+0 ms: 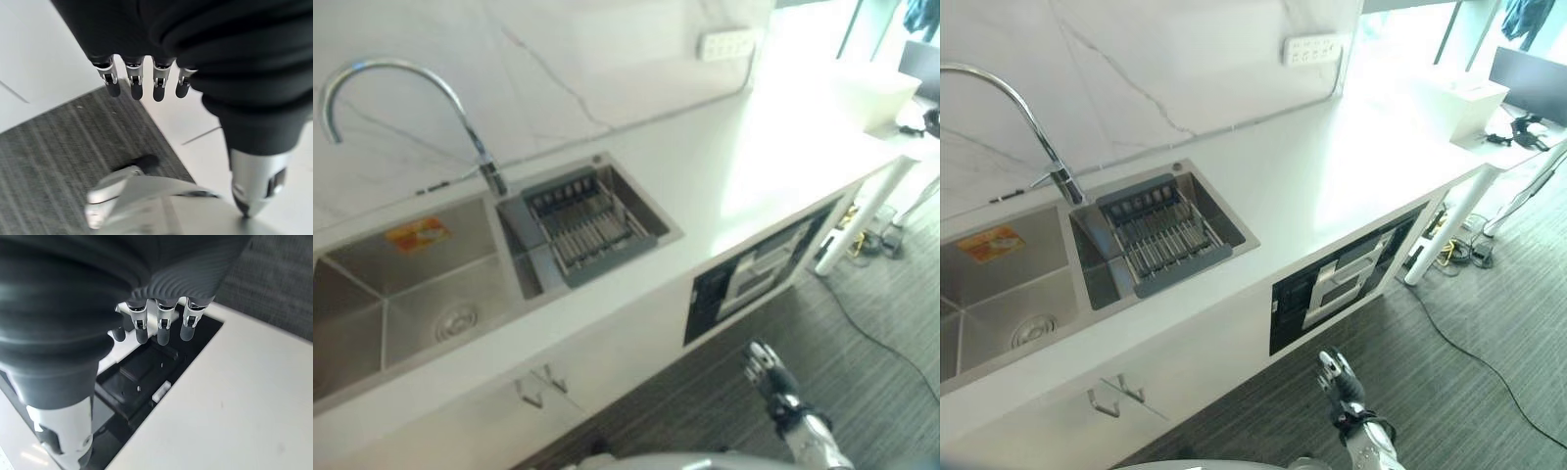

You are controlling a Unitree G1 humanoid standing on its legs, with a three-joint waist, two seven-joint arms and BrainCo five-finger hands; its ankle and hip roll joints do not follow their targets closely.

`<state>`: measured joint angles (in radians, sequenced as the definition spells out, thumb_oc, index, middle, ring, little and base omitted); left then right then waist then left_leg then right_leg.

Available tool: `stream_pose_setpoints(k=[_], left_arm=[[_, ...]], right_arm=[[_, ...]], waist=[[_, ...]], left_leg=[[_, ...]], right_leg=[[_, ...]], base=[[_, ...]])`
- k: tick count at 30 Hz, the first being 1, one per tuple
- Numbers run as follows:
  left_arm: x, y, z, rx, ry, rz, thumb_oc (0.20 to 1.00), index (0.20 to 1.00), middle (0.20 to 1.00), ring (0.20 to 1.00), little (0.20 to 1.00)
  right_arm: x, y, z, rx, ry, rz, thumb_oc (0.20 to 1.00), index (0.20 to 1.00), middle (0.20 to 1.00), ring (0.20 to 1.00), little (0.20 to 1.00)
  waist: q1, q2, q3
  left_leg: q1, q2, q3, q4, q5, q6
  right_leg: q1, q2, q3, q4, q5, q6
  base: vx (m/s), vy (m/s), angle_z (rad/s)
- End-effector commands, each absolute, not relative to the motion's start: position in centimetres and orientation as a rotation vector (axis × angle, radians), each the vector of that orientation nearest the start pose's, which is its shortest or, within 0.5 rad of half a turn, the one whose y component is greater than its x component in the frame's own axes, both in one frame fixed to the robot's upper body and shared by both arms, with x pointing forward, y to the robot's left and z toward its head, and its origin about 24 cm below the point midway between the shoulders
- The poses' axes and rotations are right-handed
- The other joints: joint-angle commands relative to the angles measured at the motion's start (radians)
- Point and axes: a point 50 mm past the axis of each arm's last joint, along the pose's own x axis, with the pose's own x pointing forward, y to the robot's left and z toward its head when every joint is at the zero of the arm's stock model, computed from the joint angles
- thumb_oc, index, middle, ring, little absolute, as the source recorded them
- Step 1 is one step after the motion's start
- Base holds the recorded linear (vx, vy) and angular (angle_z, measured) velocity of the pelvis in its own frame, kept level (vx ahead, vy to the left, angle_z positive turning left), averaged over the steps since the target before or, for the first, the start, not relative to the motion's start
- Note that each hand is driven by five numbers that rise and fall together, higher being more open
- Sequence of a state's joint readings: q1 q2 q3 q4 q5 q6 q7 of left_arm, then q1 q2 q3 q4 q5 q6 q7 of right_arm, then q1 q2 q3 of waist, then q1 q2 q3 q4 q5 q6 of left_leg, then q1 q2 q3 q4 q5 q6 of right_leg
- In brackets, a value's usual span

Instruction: Place the dishes in the dishwasher.

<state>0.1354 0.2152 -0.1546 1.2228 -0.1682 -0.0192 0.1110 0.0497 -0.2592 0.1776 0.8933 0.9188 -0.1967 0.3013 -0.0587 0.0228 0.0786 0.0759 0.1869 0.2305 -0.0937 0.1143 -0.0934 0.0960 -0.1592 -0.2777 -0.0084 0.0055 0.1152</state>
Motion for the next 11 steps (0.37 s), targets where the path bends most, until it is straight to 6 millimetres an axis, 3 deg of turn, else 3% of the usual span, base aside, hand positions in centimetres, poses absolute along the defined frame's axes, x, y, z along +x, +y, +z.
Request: stream_pose_setpoints(k=[1, 3, 7, 11], left_arm=[[6.6, 22.9, -16.7, 0.019, 1.288, 0.181, 1.0, 1.0, 1.0, 1.0, 1.0], [7.3, 22.7, -16.7, 0.023, 1.291, 0.121, 1.0, 1.0, 1.0, 1.0, 1.0], [8.9, 20.6, -16.6, -0.153, 1.269, -0.021, 1.0, 1.0, 1.0, 1.0, 1.0], [9.1, 20.1, -16.5, -0.175, 1.276, -0.094, 1.0, 1.0, 1.0, 1.0, 1.0]], right_arm=[[19.8, -20.5, -10.5, 0.53, 0.564, 0.013, 1.0, 1.0, 1.0, 1.0, 1.0], [17.6, -21.3, -12.0, 0.5, 0.672, -0.035, 1.0, 1.0, 1.0, 1.0, 1.0], [11.8, -23.6, -14.6, 0.37, 0.923, -0.131, 1.0, 1.0, 1.0, 1.0, 1.0], [8.8, -24.3, -15.5, 0.31, 1.06, -0.154, 1.0, 1.0, 1.0, 1.0, 1.0]], waist=[[-0.003, -0.012, 0.085], [-0.016, -0.012, 0.079], [-0.043, -0.008, 0.076], [-0.062, -0.005, 0.073]], left_leg=[[0.023, 0.061, 0.06, 0.055, -0.098, -0.031], [0.034, 0.059, 0.061, 0.05, -0.103, -0.029], [0.049, 0.051, 0.06, 0.054, -0.12, -0.017], [0.046, 0.044, 0.054, 0.054, -0.127, -0.011]], right_leg=[[-0.02, -0.068, -0.007, 0.084, -0.1, 0.036], [-0.013, -0.06, -0.003, 0.084, -0.103, 0.035], [-0.005, -0.048, 0.011, 0.085, -0.105, 0.031], [-0.012, -0.04, 0.021, 0.083, -0.1, 0.03]], base=[[-0.07, -0.001, -0.02], [-0.09, -0.003, -0.07], [-0.09, 0.021, -0.21], [-0.06, 0.023, -0.13]])
